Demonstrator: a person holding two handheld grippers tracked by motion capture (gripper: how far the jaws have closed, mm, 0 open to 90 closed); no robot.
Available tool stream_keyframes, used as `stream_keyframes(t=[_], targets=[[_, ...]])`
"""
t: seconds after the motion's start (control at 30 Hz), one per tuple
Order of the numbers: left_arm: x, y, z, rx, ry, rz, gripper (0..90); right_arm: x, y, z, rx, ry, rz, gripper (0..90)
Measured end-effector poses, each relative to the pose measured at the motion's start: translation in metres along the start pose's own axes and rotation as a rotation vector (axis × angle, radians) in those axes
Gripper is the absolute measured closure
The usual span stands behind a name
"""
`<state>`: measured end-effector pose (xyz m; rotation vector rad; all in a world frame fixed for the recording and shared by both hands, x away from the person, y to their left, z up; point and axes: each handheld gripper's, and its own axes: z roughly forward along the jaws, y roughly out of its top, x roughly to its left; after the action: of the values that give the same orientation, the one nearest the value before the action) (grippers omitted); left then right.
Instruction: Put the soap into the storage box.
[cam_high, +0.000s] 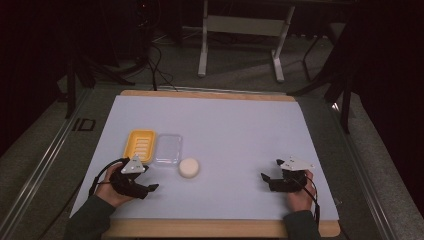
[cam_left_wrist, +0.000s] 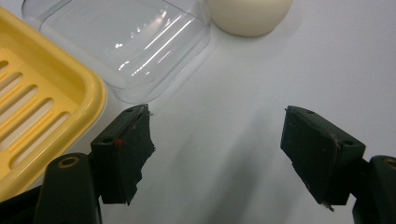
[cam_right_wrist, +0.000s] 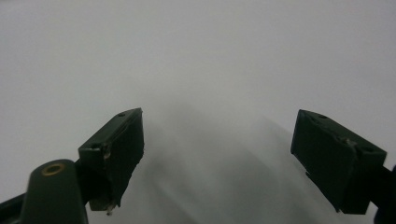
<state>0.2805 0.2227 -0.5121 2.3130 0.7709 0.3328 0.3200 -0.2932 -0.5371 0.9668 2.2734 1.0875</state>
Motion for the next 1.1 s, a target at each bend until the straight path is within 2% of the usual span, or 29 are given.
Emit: stream_keyframes(t=[0.53, 0.97, 1.1], targets=[[-0.004, 0.026, 0.007, 0.084, -0.037, 0.110, 24.6, 0.000, -0.001, -0.002, -0.018, 0.006, 0.003, 16.8], [-0.006, 0.043, 0.011, 0.098, -0.040, 0.156, 24.3, 0.000, -0.001, -0.002, -0.017, 0.009, 0.000, 16.8], [-0.006, 0.049, 0.012, 0.136, -0.045, 0.183, 24.3, 0.000, -0.001, -0.002, -0.017, 0.009, 0.001, 16.8]])
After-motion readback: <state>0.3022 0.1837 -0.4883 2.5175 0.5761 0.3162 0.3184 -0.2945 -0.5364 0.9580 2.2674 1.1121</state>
